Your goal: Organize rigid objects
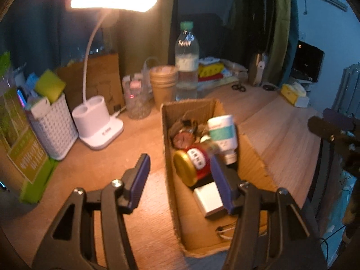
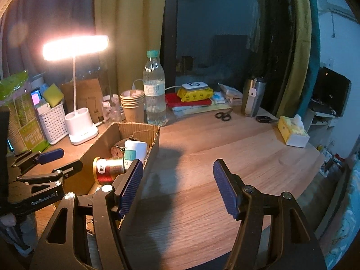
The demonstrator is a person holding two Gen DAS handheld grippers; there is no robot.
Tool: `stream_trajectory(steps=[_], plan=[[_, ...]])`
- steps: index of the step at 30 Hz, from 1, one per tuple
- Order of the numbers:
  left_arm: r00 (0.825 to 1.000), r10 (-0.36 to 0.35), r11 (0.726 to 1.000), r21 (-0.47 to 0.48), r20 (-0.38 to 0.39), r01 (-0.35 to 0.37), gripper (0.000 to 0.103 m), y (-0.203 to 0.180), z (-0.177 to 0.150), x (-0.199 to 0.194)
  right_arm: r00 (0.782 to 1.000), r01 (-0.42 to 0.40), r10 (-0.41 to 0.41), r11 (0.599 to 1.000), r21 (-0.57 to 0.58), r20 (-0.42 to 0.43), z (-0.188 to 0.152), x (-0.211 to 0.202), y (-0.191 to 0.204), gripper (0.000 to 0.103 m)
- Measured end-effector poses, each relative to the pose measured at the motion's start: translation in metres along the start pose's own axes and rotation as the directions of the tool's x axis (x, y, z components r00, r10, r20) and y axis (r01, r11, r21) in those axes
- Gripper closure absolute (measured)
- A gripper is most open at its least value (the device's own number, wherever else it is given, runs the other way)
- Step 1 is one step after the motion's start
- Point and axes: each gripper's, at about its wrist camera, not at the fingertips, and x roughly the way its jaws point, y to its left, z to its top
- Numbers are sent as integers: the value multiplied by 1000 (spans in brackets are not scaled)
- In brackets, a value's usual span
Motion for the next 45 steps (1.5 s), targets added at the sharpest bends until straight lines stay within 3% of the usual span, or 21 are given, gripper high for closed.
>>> stream_trajectory(steps=[4,13,22,27,33,36,42,45], plan=[[999,-3,1000,14,48,2,34,-9,9,-17,999,11,-12,1000,27,38,3,-14,-7,34],[989,-23,999,44,148,16,33,-27,29,-59,994,18,-23,999,46,109,11,-45,-14,31],[964,-52,997,64,261,36,33,-39,39,-104,966,23,-33,999,42,256,20,-89,-11,31],[950,-61,997,56,308,46,33,-41,46,-125,959,1,-13,999,43,284,22,-103,-12,29],[938,-60,997,74,340,37,32,-47,47,-142,950,6,-22,999,53,310,26,-120,-12,28],[936,-62,997,70,348,40,18,-50,46,-148,946,7,-22,999,48,323,26,-129,-11,26],[933,-44,998,62,358,23,15,-55,45,-158,943,4,-21,999,52,331,24,-136,-13,25],[933,-5,998,53,359,-15,11,-56,44,-160,945,2,-20,998,55,328,24,-137,-16,17]])
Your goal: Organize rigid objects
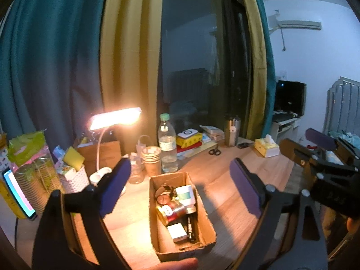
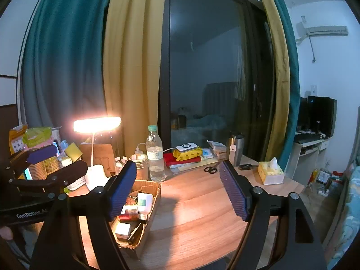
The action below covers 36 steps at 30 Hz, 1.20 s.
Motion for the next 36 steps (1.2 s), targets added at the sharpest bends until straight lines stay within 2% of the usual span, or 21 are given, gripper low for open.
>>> stream_trajectory(steps=[2,36], plan=[[1000,15,1000,3,-5,-15,10,1,0,1,1000,4,-4,1000,1,0,0,0,-1,12],[1000,6,1000,-9,-8,-6,10,3,1,-8,1000,-12,13,1000,12,-21,-4,4,-2,12]])
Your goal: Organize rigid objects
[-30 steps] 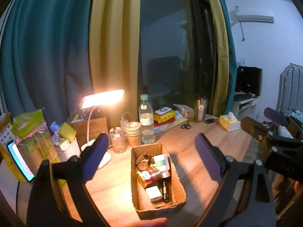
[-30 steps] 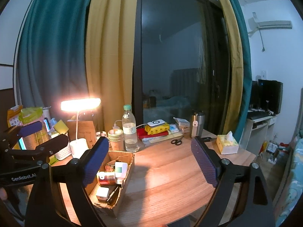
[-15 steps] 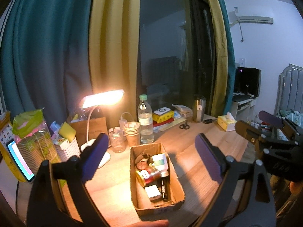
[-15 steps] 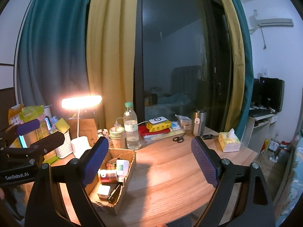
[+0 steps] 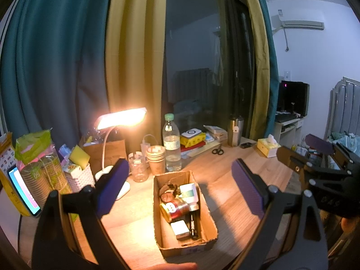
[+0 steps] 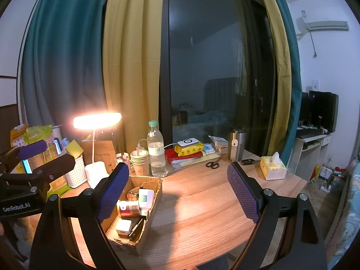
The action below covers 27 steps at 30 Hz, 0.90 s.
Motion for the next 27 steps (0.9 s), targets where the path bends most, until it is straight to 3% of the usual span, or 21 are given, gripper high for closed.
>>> stream_trajectory(steps=[27], plan=[[1000,-3,1000,1,1,3,10,0,-1,-1,1000,1,-1,1000,0,-1,-1,1,0,12]])
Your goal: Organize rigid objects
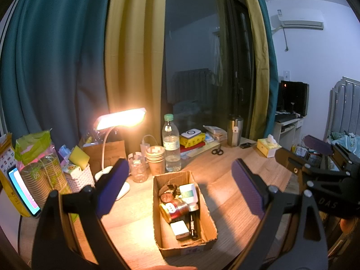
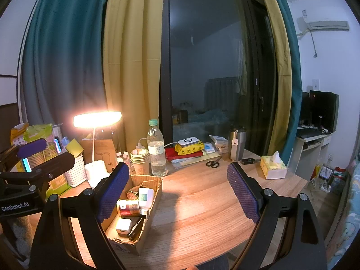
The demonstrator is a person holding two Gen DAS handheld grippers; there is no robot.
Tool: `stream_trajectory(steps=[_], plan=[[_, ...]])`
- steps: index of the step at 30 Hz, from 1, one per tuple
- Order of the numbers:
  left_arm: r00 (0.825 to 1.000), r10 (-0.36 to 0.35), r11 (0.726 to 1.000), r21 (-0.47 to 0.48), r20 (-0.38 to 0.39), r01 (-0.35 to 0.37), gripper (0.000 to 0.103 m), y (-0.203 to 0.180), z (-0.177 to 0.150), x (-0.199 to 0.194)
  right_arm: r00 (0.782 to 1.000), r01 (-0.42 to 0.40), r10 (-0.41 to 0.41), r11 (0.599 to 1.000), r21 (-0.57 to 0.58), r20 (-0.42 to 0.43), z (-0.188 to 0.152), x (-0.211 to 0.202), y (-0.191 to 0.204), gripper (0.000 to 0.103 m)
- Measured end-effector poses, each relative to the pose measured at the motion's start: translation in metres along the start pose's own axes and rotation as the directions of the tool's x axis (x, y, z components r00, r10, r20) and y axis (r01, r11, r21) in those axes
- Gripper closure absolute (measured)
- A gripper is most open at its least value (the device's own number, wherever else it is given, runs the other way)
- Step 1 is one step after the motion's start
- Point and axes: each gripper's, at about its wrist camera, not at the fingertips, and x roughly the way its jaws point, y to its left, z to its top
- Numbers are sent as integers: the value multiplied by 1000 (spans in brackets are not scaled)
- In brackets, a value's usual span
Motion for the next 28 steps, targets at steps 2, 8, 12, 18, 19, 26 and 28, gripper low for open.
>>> stream_trajectory(steps=[2,8,12,18,19,26,28], plan=[[1000,0,1000,1,1,0,10,0,0,0,1000,-1,1,1000,0,0,0,0,0,12],[1000,-9,1000,11,-7,10,10,-2,2,1,1000,1,-1,1000,0,0,-1,1,0,12],[1000,-9,1000,11,-6,9,10,-2,3,1,1000,1,-1,1000,1,0,-4,0,0,12],[1000,-14,1000,14,-1,14,10,-3,5,0,1000,1,-1,1000,0,-1,-3,1,0,12],[1000,-15,1000,14,-1,15,10,-3,5,-1,1000,1,-1,1000,0,-2,-3,1,0,12],[1000,-16,1000,23,3,16,10,-5,3,1,1000,3,-3,1000,1,-3,-5,0,-1,12],[1000,-18,1000,25,5,17,10,-5,2,1,1000,3,-3,1000,3,-7,-6,1,-2,12]])
